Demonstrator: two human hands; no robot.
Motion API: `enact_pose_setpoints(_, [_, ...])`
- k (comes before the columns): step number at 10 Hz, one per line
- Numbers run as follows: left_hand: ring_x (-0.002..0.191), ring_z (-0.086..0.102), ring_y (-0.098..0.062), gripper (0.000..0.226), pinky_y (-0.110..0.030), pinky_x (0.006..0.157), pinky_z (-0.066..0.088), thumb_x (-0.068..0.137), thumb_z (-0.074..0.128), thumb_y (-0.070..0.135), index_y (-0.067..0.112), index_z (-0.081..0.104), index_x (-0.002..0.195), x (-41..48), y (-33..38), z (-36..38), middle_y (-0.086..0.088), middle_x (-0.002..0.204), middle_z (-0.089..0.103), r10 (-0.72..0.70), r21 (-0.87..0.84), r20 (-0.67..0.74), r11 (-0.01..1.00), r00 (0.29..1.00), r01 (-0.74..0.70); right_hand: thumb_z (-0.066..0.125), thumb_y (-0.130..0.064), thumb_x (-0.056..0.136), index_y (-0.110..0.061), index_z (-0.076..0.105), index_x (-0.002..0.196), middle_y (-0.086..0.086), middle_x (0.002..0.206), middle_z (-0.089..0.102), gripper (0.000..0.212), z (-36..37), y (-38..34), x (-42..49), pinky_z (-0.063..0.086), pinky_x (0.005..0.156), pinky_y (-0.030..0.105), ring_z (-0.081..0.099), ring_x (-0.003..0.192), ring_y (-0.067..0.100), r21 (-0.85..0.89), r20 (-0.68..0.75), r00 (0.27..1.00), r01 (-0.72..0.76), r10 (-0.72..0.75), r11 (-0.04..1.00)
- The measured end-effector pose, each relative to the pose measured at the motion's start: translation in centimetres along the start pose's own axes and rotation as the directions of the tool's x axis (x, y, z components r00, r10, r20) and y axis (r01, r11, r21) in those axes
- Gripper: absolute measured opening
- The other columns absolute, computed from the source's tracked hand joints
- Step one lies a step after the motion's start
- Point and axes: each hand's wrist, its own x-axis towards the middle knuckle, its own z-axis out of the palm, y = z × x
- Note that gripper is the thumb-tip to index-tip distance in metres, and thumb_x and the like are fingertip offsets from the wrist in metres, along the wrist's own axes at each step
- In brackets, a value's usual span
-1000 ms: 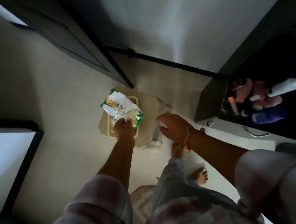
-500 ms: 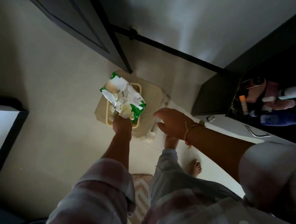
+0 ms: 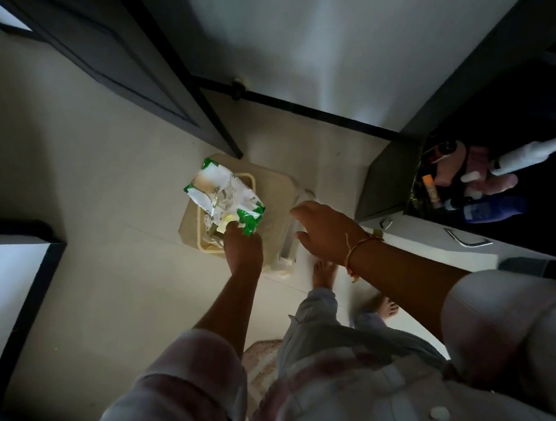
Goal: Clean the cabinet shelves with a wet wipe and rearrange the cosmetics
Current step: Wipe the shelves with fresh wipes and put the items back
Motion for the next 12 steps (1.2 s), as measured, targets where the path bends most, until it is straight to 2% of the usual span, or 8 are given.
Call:
enact_pose_setpoints(3, [0.111,0.058,-0.025,0.047,-0.035,0.094,0.049,0.086,0.068,0.016,0.007,0.052,0.130,-7.7,8.8,5.2,-0.011,0.123,0.058,0.581,0.068,0.270,0.784,0.768,-0.617,0.055,-0.025,0.096,-0.012,0.044,0.141,0.008,0.146,0.042,0.047,-3.1,6.2,-7.2,0.043,0.106,0.036,0.044,0.132,0.026,0.101,-0.181,0.961,-0.194,0.210,0.976])
enact_pose_setpoints(5, [0.111,0.057,-0.023,0.042,-0.035,0.097,0.048,0.088,0.067,0.015,0.008,0.055,0.128,-12.6,14.1,9.3,-0.010,0.122,0.059,0.746,0.002,0.391,0.585,0.539,-0.811,0.047,-0.015,0.098,-0.007,0.054,0.127,0.012,0.128,0.053,0.032,-5.0,9.5,-13.3,0.043,0.097,0.037,0.051,0.118,0.030,0.216,-0.367,0.850,-0.316,0.377,0.924])
enact_pose_setpoints(7, [0.099,0.059,-0.014,0.030,-0.033,0.086,0.053,0.089,0.065,0.014,0.012,0.060,0.119,-16.3,17.9,13.4,-0.004,0.112,0.061,0.805,-0.085,0.424,0.491,0.415,-0.867,0.053,-0.020,0.097,-0.007,0.063,0.101,0.010,0.101,0.064,0.017,-5.7,13.2,-19.7,0.049,0.073,0.028,0.063,0.088,0.026,0.302,-0.555,0.673,-0.384,0.488,0.873])
enact_pose_setpoints(8, [0.095,0.060,-0.013,0.030,-0.014,0.078,0.046,0.090,0.062,0.012,0.018,0.059,0.119,-17.8,19.9,15.3,-0.003,0.112,0.061,0.816,-0.111,0.456,0.449,0.356,-0.887,0.061,-0.031,0.093,-0.011,0.059,0.111,0.008,0.116,0.060,0.027,-5.6,15.2,-21.2,0.055,0.072,0.031,0.064,0.095,0.025,0.414,-0.582,0.547,-0.437,0.602,0.798])
enact_pose_setpoints(9, [0.099,0.060,-0.014,0.035,-0.017,0.081,0.046,0.089,0.062,0.009,0.020,0.059,0.122,-18.4,21.1,16.3,-0.004,0.115,0.061,0.801,-0.106,0.487,0.449,0.348,-0.887,0.068,-0.035,0.087,-0.016,0.055,0.117,0.007,0.123,0.054,0.037,-5.8,16.8,-21.0,0.050,0.070,0.026,0.061,0.103,0.026,0.433,-0.574,0.497,-0.489,0.650,0.757])
enact_pose_setpoints(10, [0.096,0.063,-0.017,0.037,-0.020,0.079,0.050,0.089,0.062,0.007,0.021,0.058,0.123,-18.7,21.8,17.4,-0.003,0.115,0.061,0.769,-0.049,0.536,0.441,0.349,-0.896,0.071,-0.034,0.085,-0.020,0.050,0.131,0.009,0.130,0.049,0.053,-6.1,18.4,-19.7,0.057,0.078,0.035,0.056,0.113,0.030,0.435,-0.559,0.508,-0.493,0.655,0.753])
enact_pose_setpoints(11, [0.091,0.063,-0.018,0.035,-0.003,0.070,0.035,0.087,0.063,0.003,0.016,0.060,0.120,-18.8,22.0,17.8,-0.007,0.112,0.062,0.784,-0.009,0.519,0.404,0.341,-0.915,0.065,-0.036,0.090,-0.026,0.042,0.140,0.009,0.138,0.044,0.056,-6.3,19.9,-18.4,0.056,0.089,0.041,0.053,0.120,0.031,0.328,-0.525,0.594,-0.520,0.610,0.789])
enact_pose_setpoints(12, [0.094,0.063,-0.022,0.032,-0.016,0.074,0.043,0.088,0.061,0.000,0.014,0.062,0.117,-19.0,22.4,18.0,-0.010,0.112,0.062,0.781,0.013,0.515,0.404,0.352,-0.915,0.060,-0.036,0.094,-0.027,0.041,0.142,0.006,0.138,0.047,0.052,-6.4,20.5,-18.0,0.053,0.094,0.039,0.052,0.123,0.027,0.319,-0.513,0.620,-0.504,0.594,0.802])
